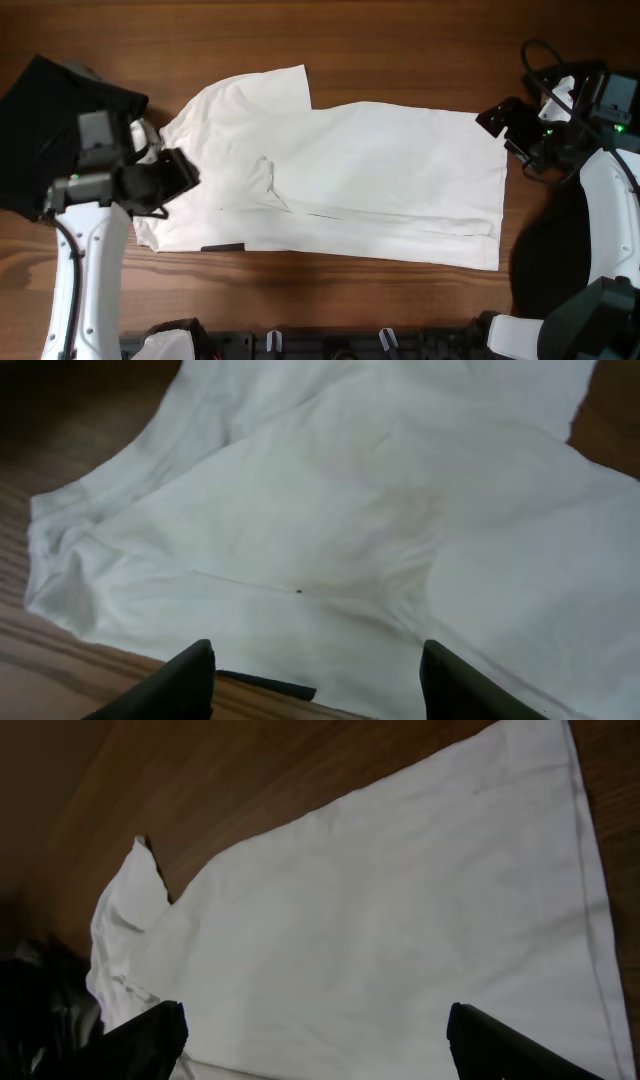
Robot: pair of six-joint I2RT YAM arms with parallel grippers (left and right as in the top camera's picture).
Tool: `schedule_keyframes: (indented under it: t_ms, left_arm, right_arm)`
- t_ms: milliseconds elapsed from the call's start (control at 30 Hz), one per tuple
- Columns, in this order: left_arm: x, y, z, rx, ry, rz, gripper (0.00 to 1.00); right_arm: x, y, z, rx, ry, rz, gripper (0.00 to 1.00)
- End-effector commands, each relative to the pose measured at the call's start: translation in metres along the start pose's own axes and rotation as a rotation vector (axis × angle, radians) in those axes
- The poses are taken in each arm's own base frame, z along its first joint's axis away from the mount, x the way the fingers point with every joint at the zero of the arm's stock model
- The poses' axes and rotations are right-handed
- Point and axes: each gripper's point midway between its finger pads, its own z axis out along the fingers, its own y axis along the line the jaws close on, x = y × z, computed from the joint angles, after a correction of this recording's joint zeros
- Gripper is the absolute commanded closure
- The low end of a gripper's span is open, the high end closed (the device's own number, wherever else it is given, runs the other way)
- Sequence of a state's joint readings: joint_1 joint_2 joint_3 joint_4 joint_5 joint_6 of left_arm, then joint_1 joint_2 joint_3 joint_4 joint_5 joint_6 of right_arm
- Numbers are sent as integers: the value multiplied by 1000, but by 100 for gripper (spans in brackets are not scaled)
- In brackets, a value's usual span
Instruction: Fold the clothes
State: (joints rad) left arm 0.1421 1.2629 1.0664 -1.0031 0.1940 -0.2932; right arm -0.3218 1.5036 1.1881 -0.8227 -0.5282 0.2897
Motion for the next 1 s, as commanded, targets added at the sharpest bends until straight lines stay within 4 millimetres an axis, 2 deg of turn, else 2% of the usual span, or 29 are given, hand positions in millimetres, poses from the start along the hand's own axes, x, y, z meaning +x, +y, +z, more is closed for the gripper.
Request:
schedule_keyframes:
  t_ms: [0,100,267,467,633,833,900,967]
  left_arm:
    - [-4,-37,-16,70,-41,128,34]
    - [1,-52,-19,93,-39,177,34]
    - [5,-66,-21,114,-38,219,34]
    - [-2,-89,-32,163,-88,276,32]
    - [-26,-111,-55,220,-196,301,26]
    - [-66,-141,-88,300,-361,330,26]
    - [-76,-149,-90,311,-384,334,26]
    - [-89,-157,-84,313,-388,335,26]
  right_arm:
    - [0,14,-2,-63,10,-11,11]
    - [0,15,-2,-68,11,-1,12]
    - [1,21,-3,-102,21,-1,11]
    - [-1,21,-3,-104,12,-35,12]
    - [-6,25,-5,-110,-5,-54,14]
    - [-18,40,-25,-123,-59,-128,14]
    - [-23,48,-36,-125,-78,-162,14]
    - [-26,56,-46,-129,-94,-189,14]
